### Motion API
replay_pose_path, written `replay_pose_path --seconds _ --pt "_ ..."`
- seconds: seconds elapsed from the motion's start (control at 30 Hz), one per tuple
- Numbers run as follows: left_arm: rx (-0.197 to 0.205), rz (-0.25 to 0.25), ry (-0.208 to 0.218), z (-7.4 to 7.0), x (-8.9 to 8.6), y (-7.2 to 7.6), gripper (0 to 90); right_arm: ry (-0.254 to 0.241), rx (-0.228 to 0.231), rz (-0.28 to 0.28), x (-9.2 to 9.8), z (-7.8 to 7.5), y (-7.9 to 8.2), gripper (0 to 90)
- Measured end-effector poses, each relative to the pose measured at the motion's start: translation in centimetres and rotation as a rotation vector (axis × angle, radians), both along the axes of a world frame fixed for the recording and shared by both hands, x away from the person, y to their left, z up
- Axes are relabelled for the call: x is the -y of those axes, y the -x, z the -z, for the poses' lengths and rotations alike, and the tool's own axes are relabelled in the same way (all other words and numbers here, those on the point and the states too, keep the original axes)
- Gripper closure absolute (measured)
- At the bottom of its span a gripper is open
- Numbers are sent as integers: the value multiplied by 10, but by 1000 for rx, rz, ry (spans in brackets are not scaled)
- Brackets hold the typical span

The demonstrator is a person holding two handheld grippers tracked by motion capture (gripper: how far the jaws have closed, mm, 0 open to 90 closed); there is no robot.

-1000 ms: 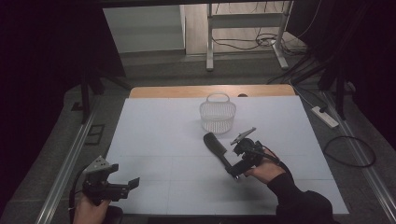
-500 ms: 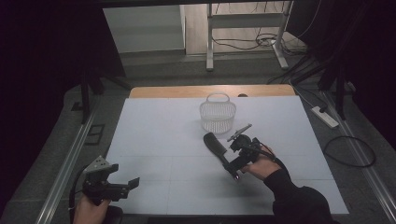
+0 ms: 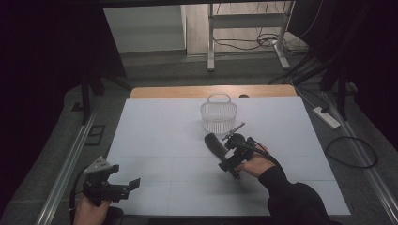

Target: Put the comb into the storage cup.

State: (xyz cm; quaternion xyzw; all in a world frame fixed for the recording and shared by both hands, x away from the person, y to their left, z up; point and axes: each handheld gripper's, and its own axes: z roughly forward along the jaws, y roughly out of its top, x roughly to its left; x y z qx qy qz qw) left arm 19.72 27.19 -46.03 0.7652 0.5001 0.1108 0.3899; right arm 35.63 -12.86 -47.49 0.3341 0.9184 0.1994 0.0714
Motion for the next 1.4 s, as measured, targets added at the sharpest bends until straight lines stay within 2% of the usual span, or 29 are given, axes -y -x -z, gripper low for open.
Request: replay_pose_path --seconds 0.23,0.47,0.7,0.97,1.07,1.13,1.17,1.4 --pt "0 0 2 0 0 0 0 12 -10 -10 -8 1 -4 0" --pt "0 0 2 0 0 0 0 36 -10 -10 -11 9 -6 0" --pt "1 1 2 0 0 0 0 35 -10 -11 -11 17 -7 0" --pt "2 2 1 0 0 0 0 65 -21 -10 -11 31 -9 0" --pt "2 2 1 0 0 0 0 86 -24 -14 -12 36 -9 0" --pt "2 3 2 0 0 0 0 104 -42 -17 -13 40 -9 0" --pt "2 3 2 0 0 0 0 110 -35 -19 -13 41 -8 0" --pt "2 4 0 0 0 0 0 112 -38 -11 -14 41 -7 0"
